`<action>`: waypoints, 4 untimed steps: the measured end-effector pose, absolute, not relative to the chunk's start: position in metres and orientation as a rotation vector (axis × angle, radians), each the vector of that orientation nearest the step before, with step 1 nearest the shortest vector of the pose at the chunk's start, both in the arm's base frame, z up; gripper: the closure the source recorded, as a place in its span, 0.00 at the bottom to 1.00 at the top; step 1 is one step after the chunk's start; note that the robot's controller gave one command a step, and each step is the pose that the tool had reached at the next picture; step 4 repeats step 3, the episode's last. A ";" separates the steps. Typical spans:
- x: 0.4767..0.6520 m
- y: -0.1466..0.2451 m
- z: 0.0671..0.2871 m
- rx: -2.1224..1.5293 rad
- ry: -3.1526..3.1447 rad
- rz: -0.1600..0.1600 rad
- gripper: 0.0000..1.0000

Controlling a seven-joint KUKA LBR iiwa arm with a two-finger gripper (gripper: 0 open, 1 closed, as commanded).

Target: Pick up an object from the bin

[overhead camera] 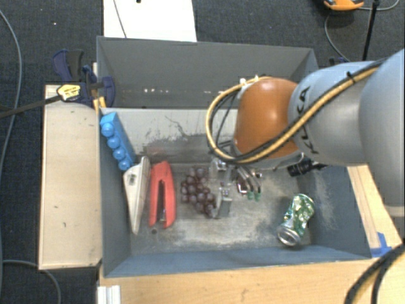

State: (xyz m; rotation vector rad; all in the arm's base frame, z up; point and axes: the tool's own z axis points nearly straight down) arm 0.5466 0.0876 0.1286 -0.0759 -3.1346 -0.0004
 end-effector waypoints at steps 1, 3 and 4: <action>0.545 0.115 0.143 -0.112 -3.148 -0.003 0.00; 0.551 0.101 0.072 -0.531 -3.109 -0.007 1.00; 0.551 0.101 0.072 -0.531 -3.109 -0.007 1.00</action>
Offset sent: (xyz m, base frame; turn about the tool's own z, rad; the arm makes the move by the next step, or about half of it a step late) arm -0.0147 0.0213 -0.0586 0.2700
